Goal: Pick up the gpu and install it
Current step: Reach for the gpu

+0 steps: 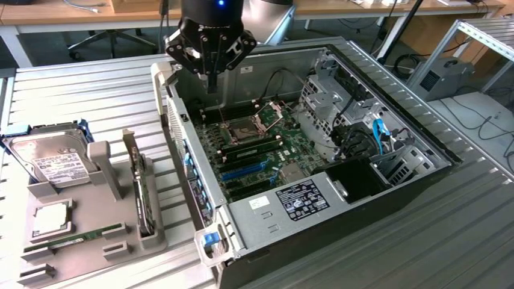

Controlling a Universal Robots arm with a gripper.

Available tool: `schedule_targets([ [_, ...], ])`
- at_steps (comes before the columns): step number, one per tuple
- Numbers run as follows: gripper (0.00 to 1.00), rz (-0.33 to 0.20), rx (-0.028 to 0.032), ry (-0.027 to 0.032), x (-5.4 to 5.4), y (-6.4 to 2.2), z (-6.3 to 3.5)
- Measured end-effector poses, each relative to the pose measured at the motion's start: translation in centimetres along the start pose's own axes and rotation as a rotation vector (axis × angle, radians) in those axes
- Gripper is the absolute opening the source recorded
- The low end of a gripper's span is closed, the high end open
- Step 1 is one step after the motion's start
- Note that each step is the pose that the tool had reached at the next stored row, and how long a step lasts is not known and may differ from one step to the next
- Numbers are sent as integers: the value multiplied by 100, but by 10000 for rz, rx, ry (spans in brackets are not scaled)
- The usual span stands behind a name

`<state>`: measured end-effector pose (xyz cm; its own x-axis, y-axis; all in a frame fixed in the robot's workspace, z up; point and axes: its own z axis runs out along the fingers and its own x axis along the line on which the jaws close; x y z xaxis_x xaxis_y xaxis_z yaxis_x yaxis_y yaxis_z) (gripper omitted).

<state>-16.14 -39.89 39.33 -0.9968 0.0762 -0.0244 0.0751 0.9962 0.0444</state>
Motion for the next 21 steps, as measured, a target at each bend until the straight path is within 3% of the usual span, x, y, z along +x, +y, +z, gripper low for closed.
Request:
schedule_targets([
  [21, 11, -1, -1, -1, 83, -6, -2],
])
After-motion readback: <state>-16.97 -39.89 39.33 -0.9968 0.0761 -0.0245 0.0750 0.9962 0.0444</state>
